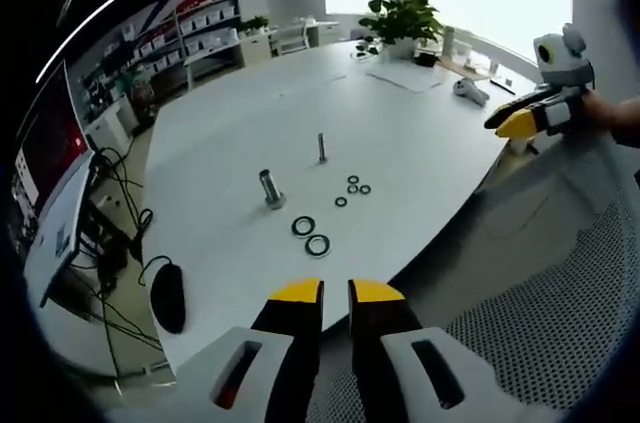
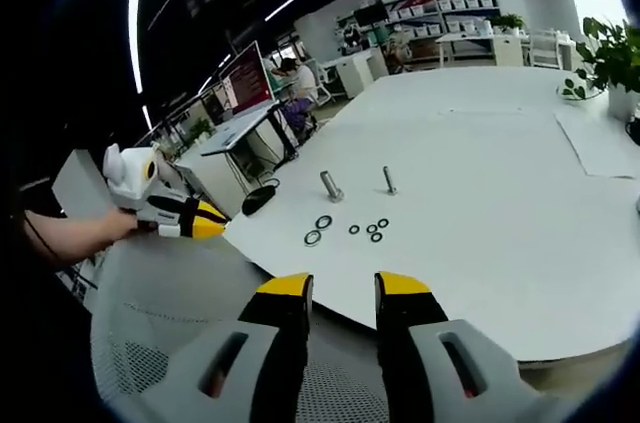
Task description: Place the washer onto the threaded stud by aligning its center hole with the stud, sliding it down to the base, and recovering from edge contact or off-axis alignment until the washer reaches the visible bottom stop.
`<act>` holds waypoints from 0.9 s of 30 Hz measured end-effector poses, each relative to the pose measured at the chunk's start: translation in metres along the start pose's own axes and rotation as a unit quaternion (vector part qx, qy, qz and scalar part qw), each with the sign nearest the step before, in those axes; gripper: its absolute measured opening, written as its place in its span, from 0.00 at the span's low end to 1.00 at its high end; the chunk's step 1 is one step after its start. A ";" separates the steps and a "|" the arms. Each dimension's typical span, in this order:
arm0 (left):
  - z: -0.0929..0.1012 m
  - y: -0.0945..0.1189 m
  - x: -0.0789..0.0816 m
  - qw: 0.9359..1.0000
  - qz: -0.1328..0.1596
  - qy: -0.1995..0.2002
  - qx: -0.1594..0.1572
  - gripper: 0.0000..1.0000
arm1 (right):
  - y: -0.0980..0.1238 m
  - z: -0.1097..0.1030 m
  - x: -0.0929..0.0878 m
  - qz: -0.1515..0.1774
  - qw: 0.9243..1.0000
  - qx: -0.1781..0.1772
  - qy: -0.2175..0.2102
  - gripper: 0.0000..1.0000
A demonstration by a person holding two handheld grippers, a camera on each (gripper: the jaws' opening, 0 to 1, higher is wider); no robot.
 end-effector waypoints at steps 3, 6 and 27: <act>-0.003 0.000 -0.002 1.000 -0.004 -0.001 0.001 0.07 | -0.001 -0.002 -0.002 -0.003 1.000 0.008 0.001 0.28; -0.003 0.000 0.000 1.000 -0.003 -0.001 0.000 0.08 | -0.002 -0.003 -0.002 -0.011 1.000 0.010 0.008 0.28; 0.002 -0.002 -0.002 1.000 -0.016 -0.014 -0.010 0.08 | -0.004 -0.005 -0.005 -0.024 0.999 0.021 0.010 0.28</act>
Point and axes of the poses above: the point that each gripper's makers call its tool centre point, and the gripper's own axes: y roughly backward along the fingers, z roughly to its right, x roughly out of its top, the point moved 7 cm from there along y, roughly backward along the fingers, and after that the axes turned 8 degrees about -z, right-handed, at the moved point
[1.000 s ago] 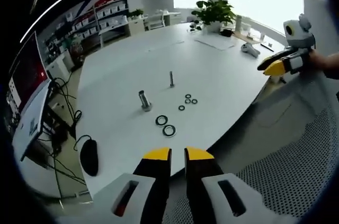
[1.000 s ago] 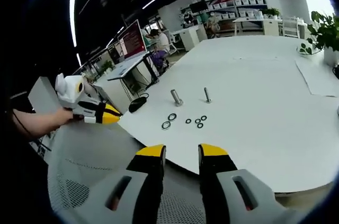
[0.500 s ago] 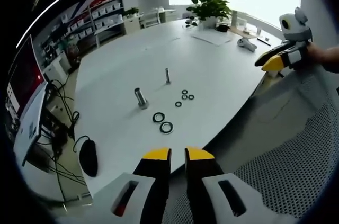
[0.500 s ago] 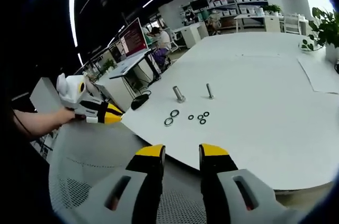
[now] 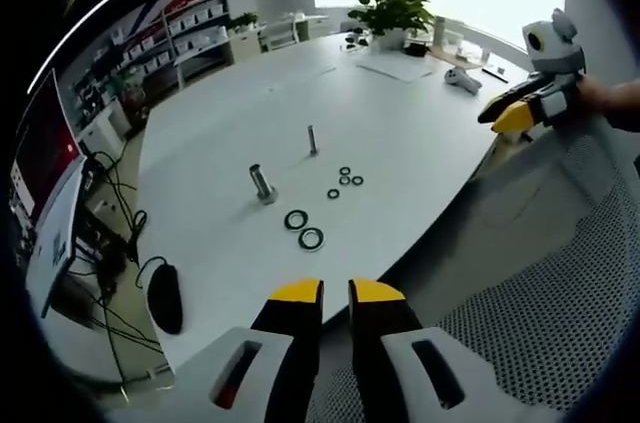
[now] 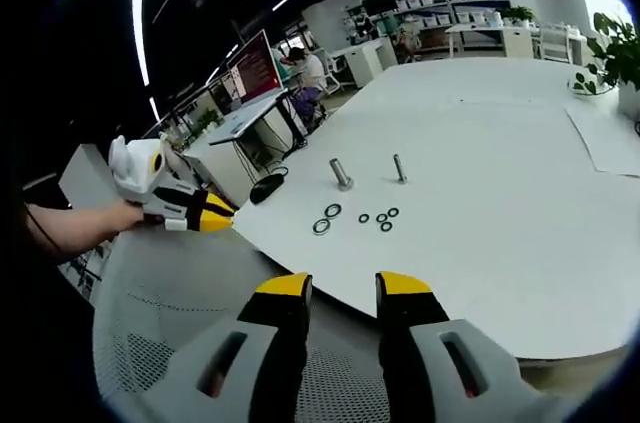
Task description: Place the washer onto the threaded stud by aligning its center hole with the stud, sliding it down to the base, and recovering from edge contact or off-axis alignment until the washer reaches the visible bottom stop.
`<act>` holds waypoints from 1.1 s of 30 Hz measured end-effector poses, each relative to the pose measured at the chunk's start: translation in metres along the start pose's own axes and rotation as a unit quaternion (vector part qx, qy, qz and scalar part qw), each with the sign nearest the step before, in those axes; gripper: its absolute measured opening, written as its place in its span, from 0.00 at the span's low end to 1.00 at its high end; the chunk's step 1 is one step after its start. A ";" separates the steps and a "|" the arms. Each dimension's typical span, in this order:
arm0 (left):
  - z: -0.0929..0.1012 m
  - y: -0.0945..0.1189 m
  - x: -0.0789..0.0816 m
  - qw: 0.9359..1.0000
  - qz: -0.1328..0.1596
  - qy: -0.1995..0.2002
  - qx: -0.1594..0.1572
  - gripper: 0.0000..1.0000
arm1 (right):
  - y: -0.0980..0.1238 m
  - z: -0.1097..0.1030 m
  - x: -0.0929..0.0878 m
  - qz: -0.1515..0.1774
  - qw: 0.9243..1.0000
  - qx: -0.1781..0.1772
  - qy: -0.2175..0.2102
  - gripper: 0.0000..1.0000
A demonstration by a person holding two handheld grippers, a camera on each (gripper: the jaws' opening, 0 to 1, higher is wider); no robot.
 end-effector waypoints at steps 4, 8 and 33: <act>0.000 -0.001 -0.001 1.000 -0.005 -0.003 -0.004 0.08 | 0.000 0.000 0.000 0.002 1.000 0.000 -0.001 0.28; 0.001 0.000 -0.001 1.000 -0.009 -0.003 -0.005 0.08 | 0.000 0.000 0.000 0.003 1.000 0.000 0.001 0.28; 0.003 -0.006 -0.006 0.999 -0.033 0.002 -0.029 0.09 | 0.001 0.002 0.003 0.014 1.000 -0.003 -0.009 0.28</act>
Point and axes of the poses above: the point that each gripper's makers call its tool centre point, and the gripper's own axes: y roughly backward along the fingers, z roughly to its right, x roughly out of its top, the point moved 7 cm from there along y, roughly backward along the fingers, and after that the axes turned 8 degrees about -z, right-handed, at the moved point
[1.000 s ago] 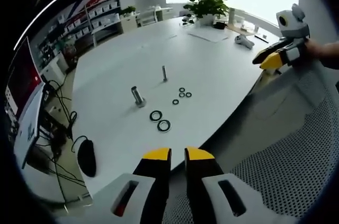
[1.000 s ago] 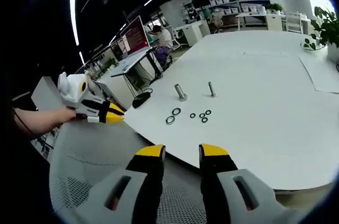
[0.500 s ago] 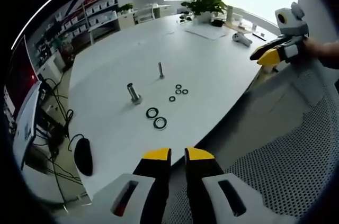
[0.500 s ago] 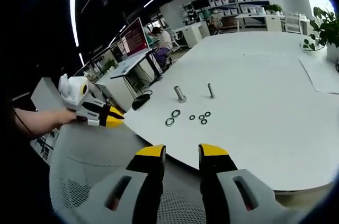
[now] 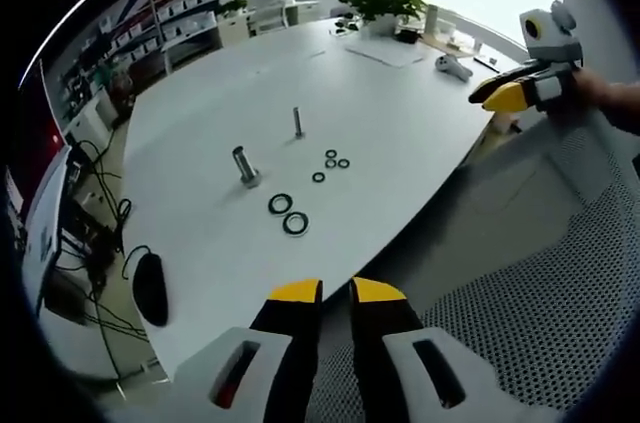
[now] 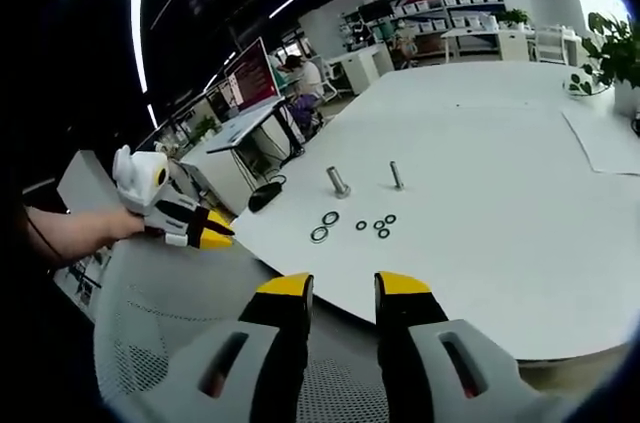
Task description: Place the washer onto the threaded stud by aligning its center hole with the stud, sliding it down to the base, and recovering from edge contact or off-axis alignment until the washer reaches the visible bottom stop.
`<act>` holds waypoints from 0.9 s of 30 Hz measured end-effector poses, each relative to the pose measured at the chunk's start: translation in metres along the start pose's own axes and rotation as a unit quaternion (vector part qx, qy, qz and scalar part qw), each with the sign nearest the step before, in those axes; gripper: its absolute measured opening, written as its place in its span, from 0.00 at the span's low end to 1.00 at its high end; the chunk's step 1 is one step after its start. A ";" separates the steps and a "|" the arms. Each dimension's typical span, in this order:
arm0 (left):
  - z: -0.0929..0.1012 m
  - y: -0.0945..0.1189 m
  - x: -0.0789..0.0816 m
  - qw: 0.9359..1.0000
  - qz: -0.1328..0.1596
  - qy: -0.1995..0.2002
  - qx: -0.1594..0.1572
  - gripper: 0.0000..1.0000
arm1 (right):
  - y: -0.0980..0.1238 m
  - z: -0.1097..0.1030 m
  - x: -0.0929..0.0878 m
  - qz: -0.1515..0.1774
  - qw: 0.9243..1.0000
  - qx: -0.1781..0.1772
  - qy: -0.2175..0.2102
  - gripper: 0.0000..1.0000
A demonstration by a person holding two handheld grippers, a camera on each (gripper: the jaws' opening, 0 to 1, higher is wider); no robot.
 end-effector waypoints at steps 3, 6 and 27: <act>0.000 -0.003 -0.002 1.000 -0.012 0.003 -0.004 0.10 | -0.001 -0.001 0.000 -0.005 1.000 0.003 0.002 0.28; 0.002 -0.004 -0.004 1.000 -0.019 0.002 -0.006 0.10 | -0.001 -0.002 -0.002 -0.009 1.000 0.005 0.007 0.28; -0.009 -0.014 0.010 0.997 -0.058 0.036 -0.039 0.12 | -0.001 0.003 -0.004 -0.012 1.000 0.005 0.005 0.28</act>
Point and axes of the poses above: the point that each gripper's makers call its tool centre point, and the gripper's own axes: y roughly backward along the fingers, z roughly to its right, x roughly out of its top, the point moved 7 cm from there along y, roughly backward along the fingers, and after that the axes turned 8 degrees about -z, right-handed, at the moved point
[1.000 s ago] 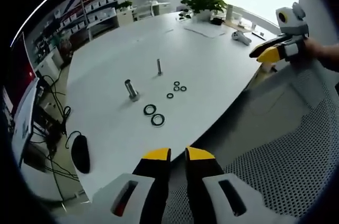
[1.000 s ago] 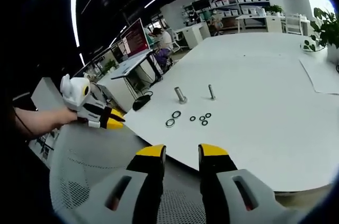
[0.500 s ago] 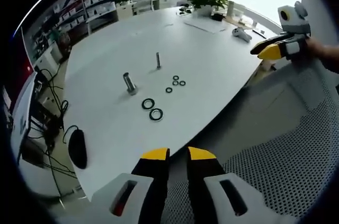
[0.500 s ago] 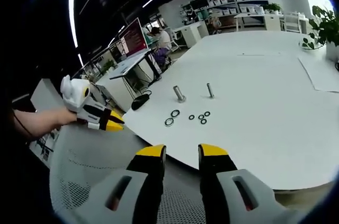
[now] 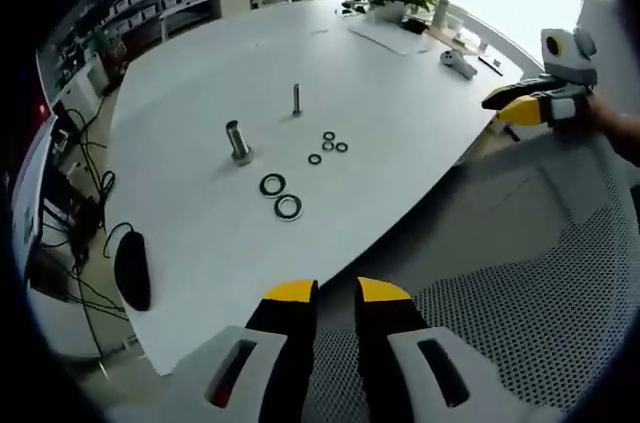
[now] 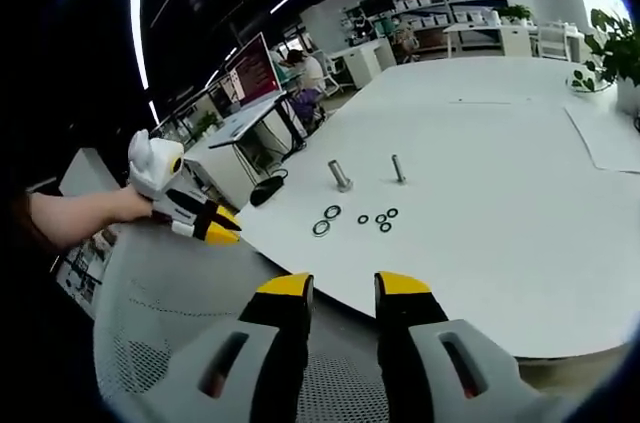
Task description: Place the washer onto the threaded stud by aligning its center hole with the stud, sliding it down to the base, and recovering from edge contact or off-axis alignment until the washer reaches the visible bottom stop.
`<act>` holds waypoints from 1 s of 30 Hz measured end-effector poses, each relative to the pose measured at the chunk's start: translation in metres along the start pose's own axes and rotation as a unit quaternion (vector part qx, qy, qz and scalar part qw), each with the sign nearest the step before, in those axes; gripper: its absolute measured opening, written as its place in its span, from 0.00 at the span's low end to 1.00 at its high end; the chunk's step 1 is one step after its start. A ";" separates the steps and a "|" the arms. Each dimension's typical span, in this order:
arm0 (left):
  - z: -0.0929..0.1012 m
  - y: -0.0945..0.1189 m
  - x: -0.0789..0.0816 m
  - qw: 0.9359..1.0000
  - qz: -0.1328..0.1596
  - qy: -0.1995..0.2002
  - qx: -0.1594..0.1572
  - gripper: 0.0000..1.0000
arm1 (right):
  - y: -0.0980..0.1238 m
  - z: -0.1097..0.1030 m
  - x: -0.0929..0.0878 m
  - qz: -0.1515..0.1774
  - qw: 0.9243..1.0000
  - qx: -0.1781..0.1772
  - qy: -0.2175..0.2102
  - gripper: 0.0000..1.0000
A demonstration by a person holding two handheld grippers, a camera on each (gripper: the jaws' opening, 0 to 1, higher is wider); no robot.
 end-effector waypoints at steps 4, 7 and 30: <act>-0.010 -0.012 0.017 1.000 -0.005 0.002 0.007 0.13 | 0.002 0.000 0.000 0.002 1.000 -0.002 -0.001 0.28; -0.013 -0.026 0.028 1.000 -0.005 0.019 -0.001 0.13 | 0.002 0.000 0.001 0.002 1.000 -0.003 -0.001 0.28; -0.045 -0.111 0.063 0.996 -0.082 0.030 0.020 0.22 | 0.006 0.004 0.006 0.035 0.999 -0.017 -0.020 0.28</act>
Point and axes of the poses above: the point that each gripper's makers call its tool centre point, and the gripper's own axes: y roughly backward along the fingers, z roughly to its right, x roughly out of its top, the point moved 7 cm from there along y, roughly backward along the fingers, and after that the axes turned 8 degrees about -z, right-handed, at the moved point
